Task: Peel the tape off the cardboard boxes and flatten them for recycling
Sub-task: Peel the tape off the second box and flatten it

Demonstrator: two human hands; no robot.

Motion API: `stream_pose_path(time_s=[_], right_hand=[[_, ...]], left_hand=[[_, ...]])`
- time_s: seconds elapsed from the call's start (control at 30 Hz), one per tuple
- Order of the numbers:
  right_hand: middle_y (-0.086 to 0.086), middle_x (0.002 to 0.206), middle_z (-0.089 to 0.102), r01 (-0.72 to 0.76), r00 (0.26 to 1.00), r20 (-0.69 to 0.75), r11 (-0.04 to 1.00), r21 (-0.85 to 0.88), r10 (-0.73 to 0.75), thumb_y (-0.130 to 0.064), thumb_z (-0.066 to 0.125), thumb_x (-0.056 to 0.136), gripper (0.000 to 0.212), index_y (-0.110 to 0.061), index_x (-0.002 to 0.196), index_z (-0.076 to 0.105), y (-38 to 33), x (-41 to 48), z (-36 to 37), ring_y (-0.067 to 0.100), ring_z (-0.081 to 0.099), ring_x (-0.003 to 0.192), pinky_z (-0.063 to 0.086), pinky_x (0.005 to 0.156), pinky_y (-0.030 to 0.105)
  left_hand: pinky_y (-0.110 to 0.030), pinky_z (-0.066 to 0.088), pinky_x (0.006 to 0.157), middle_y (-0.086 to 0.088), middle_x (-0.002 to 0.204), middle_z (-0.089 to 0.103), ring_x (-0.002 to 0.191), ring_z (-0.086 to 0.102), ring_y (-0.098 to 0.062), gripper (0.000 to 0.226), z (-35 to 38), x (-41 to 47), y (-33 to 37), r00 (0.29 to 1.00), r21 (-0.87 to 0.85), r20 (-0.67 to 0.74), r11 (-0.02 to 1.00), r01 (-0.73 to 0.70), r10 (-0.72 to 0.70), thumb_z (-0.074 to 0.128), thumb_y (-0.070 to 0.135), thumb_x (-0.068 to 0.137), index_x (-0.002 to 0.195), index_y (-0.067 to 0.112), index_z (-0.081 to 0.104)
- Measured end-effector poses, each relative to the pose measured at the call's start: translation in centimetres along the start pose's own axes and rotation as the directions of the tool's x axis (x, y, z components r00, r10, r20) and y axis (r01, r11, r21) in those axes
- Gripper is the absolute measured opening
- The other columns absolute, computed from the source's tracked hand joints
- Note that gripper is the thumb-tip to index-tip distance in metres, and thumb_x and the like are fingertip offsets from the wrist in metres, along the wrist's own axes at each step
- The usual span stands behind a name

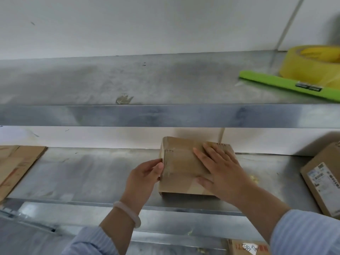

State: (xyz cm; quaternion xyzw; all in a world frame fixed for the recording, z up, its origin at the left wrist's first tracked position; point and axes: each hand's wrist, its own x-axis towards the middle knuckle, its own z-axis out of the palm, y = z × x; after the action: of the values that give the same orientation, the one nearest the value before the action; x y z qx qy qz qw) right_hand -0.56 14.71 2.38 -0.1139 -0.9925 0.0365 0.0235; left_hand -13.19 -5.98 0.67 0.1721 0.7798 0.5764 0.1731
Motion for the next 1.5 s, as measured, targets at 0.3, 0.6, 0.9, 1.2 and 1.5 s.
stream_pose_path(time_s=[0.3, 0.6, 0.9, 1.2, 1.5], right_hand=[[0.001, 0.16, 0.02, -0.034, 0.999, -0.027, 0.999, 0.022, 0.034, -0.066, 0.027, 0.086, 0.072, -0.043, 0.151, 0.007, -2.6, 1.3, 1.2, 0.025, 0.019, 0.147, 0.019, 0.115, 0.053], [-0.003, 0.161, 0.02, 0.102, 0.994, -0.027, 0.992, -0.07, -0.104, -0.051, 0.039, 0.093, 0.069, -0.048, 0.149, 0.0, -6.2, 2.7, 3.9, 0.027, 0.019, 0.147, 0.016, 0.11, 0.068], [-0.002, 0.158, 0.028, 0.08, 0.995, -0.049, 0.991, -0.109, -0.086, -0.049, 0.046, 0.091, 0.069, -0.045, 0.15, 0.009, -6.8, 3.1, 4.2, 0.028, 0.027, 0.145, 0.021, 0.108, 0.068], [-0.003, 0.158, 0.029, 0.071, 0.995, -0.063, 0.99, -0.119, -0.079, -0.049, 0.05, 0.09, 0.072, -0.044, 0.15, 0.01, -6.8, 3.0, 4.4, 0.027, 0.027, 0.145, 0.022, 0.108, 0.068], [-0.003, 0.157, 0.03, 0.063, 0.995, -0.074, 0.992, -0.112, -0.071, -0.047, 0.052, 0.089, 0.073, -0.044, 0.15, 0.012, -7.0, 2.9, 4.2, 0.027, 0.028, 0.144, 0.022, 0.108, 0.068]], left_hand=[[0.0, 0.043, 0.067, 0.019, 0.097, 0.069, 0.09, 0.06, 0.012, 0.021, -0.9, -0.3, -2.1, 0.998, 0.146, -0.052, 0.989, -0.011, 0.018, 0.077, 0.033, 0.079, 0.093, 0.041, 0.065], [-0.009, 0.048, 0.063, 0.017, 0.078, 0.074, 0.075, 0.068, 0.0, 0.011, -1.7, -0.7, -4.3, 0.987, -0.019, -0.111, 0.993, 0.113, -0.114, 0.078, 0.023, 0.079, 0.078, 0.034, 0.074], [-0.04, 0.057, 0.08, 0.006, 0.079, 0.075, 0.078, 0.07, -0.017, 0.008, -2.2, 0.2, -5.3, 0.983, -0.046, -0.092, 0.987, 0.154, -0.158, 0.075, 0.017, 0.082, 0.086, 0.023, 0.073], [-0.002, 0.042, 0.059, 0.022, 0.075, 0.071, 0.072, 0.064, 0.009, 0.014, -1.8, -0.6, -4.9, 0.995, 0.034, -0.084, 0.998, 0.057, -0.054, 0.071, 0.019, 0.085, 0.088, 0.033, 0.074], [-0.011, 0.05, 0.07, 0.019, 0.075, 0.072, 0.075, 0.068, -0.001, 0.013, -2.3, -0.4, -4.7, 0.988, -0.014, -0.148, 0.999, 0.042, -0.043, 0.076, 0.023, 0.081, 0.075, 0.035, 0.071]])
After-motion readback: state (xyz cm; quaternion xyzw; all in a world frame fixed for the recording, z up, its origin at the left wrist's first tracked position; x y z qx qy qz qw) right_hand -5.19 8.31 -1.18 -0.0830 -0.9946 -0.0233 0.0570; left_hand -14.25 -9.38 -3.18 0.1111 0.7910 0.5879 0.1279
